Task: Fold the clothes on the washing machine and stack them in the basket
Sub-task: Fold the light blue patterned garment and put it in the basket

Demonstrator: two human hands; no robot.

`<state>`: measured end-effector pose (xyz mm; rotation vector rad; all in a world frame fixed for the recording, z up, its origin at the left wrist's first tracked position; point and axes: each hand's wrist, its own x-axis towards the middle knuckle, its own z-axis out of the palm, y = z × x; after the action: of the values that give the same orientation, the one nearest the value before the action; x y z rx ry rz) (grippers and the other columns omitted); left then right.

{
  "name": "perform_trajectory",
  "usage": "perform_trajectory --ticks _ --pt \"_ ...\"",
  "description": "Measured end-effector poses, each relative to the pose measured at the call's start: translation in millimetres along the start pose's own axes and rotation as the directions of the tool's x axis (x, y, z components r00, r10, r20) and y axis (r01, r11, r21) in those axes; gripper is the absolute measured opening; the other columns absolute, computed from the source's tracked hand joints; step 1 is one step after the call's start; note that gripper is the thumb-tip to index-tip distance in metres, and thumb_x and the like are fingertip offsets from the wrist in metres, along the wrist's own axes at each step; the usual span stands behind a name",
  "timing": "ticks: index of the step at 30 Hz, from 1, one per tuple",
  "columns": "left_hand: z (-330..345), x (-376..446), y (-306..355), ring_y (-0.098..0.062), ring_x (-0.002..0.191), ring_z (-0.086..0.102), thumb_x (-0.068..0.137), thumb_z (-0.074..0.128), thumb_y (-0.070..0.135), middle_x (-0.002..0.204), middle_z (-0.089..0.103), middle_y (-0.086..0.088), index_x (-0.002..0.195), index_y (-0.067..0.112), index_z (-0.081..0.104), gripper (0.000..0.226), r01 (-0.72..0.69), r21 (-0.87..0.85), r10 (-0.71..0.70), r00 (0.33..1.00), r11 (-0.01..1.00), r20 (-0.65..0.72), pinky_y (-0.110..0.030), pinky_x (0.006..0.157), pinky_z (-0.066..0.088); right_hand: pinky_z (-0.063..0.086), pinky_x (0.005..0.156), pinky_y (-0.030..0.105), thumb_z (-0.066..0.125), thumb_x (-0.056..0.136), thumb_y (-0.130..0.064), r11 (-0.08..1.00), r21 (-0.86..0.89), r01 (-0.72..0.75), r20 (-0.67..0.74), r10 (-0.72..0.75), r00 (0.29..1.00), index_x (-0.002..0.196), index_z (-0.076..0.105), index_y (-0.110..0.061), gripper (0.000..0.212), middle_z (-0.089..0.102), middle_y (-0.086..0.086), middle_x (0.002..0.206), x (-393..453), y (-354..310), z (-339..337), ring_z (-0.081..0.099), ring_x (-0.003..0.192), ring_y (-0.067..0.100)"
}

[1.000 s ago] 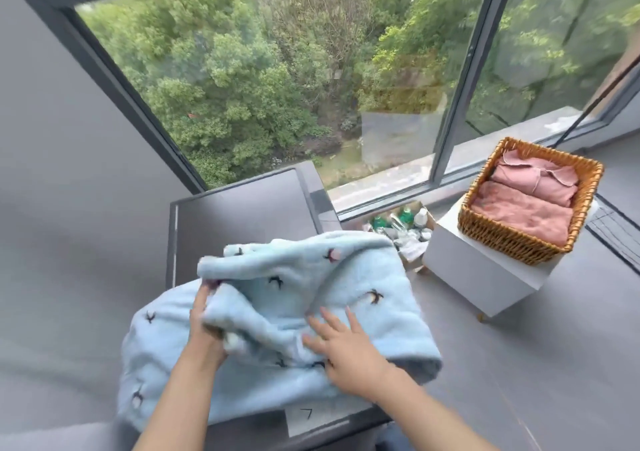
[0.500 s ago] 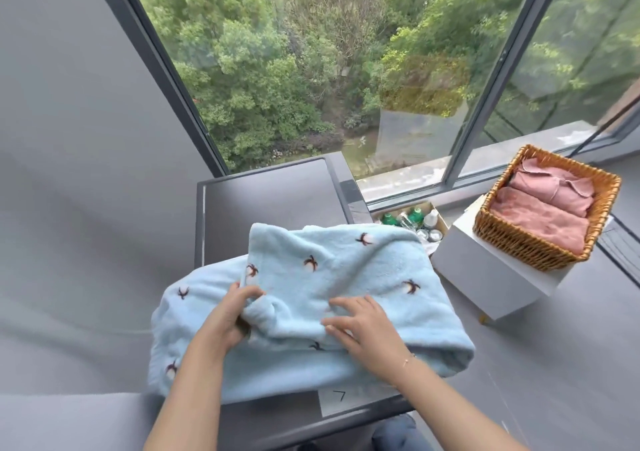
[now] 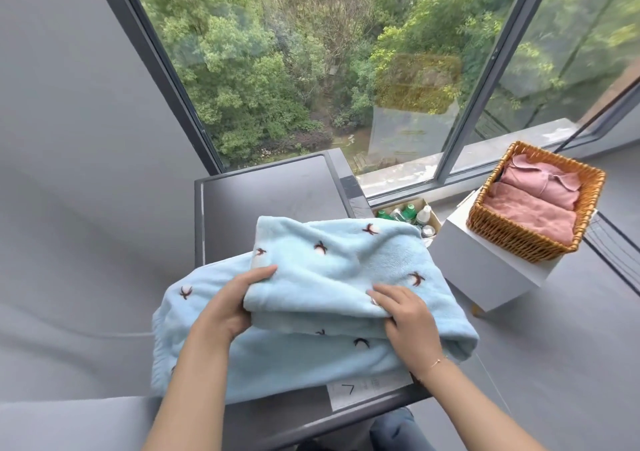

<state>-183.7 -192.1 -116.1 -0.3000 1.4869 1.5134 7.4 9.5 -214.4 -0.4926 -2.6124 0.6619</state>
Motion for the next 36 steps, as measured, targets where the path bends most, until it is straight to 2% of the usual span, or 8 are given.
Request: perform_trajectory --ticks 5,11,14,17,20,28,32,36 --pt "6.2 -0.8 2.1 -0.032 0.097 0.068 0.077 0.068 0.019 0.109 0.071 -0.015 0.115 0.008 0.068 0.039 -0.054 -0.007 0.054 0.998 0.999 0.017 -0.042 0.085 0.054 0.046 0.085 0.026 0.042 0.057 0.008 0.969 0.055 -0.240 -0.191 0.246 0.950 0.113 0.072 -0.016 0.068 0.068 0.000 0.118 -19.3 16.4 -11.7 0.055 0.110 0.016" --pt "4.7 8.1 -29.4 -0.024 0.062 0.071 0.088 0.062 0.009 0.078 0.074 -0.013 0.112 -0.002 0.065 0.027 0.028 0.078 -0.017 0.989 0.997 -0.144 -0.033 0.048 0.057 0.050 0.083 0.035 0.056 0.073 -0.013 0.883 0.020 -0.468 -0.207 0.462 0.862 0.114 0.070 -0.019 0.044 0.066 -0.001 0.120 -56.3 54.9 -26.8 0.053 0.107 0.015" --pt "11.4 3.7 -24.2 -0.026 0.079 0.073 0.088 0.062 0.012 0.094 0.074 -0.016 0.113 -0.002 0.065 0.029 -0.029 0.071 0.037 0.994 0.997 -0.102 -0.034 0.062 0.061 0.044 0.083 0.035 0.052 0.071 -0.015 0.872 0.042 -0.488 -0.163 0.488 0.857 0.112 0.069 -0.018 0.044 0.062 -0.001 0.112 -59.3 76.7 -30.2 0.055 0.102 0.024" --pt "22.8 -8.5 -4.6 -0.033 0.101 0.067 0.089 0.061 0.015 0.111 0.069 -0.021 0.116 -0.003 0.064 0.032 -0.161 0.053 0.159 0.986 0.986 0.042 -0.039 0.078 0.058 0.038 0.069 0.028 0.049 0.074 0.012 0.731 0.229 -0.642 -0.204 0.681 0.703 0.107 0.070 -0.016 0.048 0.059 0.004 0.102 -58.5 83.2 -28.7 0.058 0.091 0.033" --pt "33.4 -16.7 15.2 -0.026 0.079 0.072 0.087 0.064 0.009 0.101 0.071 -0.021 0.103 -0.001 0.068 0.019 -0.259 0.193 0.266 0.964 0.947 -0.014 -0.033 0.065 0.059 0.033 0.072 0.019 0.038 0.070 0.004 0.609 0.416 -0.675 -0.255 0.791 0.557 0.105 0.069 -0.010 0.049 0.057 0.010 0.105 -55.0 77.2 -25.7 0.056 0.095 0.034" --pt "47.6 -25.6 7.8 -0.020 0.076 0.071 0.091 0.056 0.004 0.097 0.073 -0.012 0.121 0.001 0.059 0.030 -0.277 0.099 0.280 0.960 0.956 -0.020 -0.026 0.055 0.056 0.016 0.116 0.046 0.054 0.073 -0.036 0.969 0.026 -0.247 -0.049 0.248 0.968 0.140 0.044 -0.021 0.069 0.044 0.000 0.143 -64.5 44.7 -21.5 0.035 0.136 0.018" --pt "68.6 -38.8 18.4 -0.021 0.083 0.068 0.092 0.053 0.003 0.105 0.068 -0.017 0.124 -0.004 0.056 0.033 -0.392 0.023 0.391 0.920 0.920 0.027 -0.027 0.061 0.055 0.028 0.112 0.045 0.054 0.066 -0.011 0.955 -0.035 -0.294 -0.037 0.293 0.955 0.141 0.040 -0.026 0.078 0.045 0.000 0.144 -46.8 40.3 -15.9 0.041 0.134 0.023" --pt "67.9 -63.5 44.9 -0.022 0.078 0.069 0.089 0.055 0.002 0.097 0.070 -0.013 0.116 0.003 0.062 0.028 -0.496 0.072 0.493 0.868 0.865 0.061 -0.029 0.061 0.057 0.049 0.085 0.040 0.045 0.067 0.022 0.796 0.156 -0.585 -0.146 0.605 0.783 0.138 0.050 -0.024 0.085 0.049 0.000 0.144 -45.2 58.5 -35.0 0.050 0.126 0.028"
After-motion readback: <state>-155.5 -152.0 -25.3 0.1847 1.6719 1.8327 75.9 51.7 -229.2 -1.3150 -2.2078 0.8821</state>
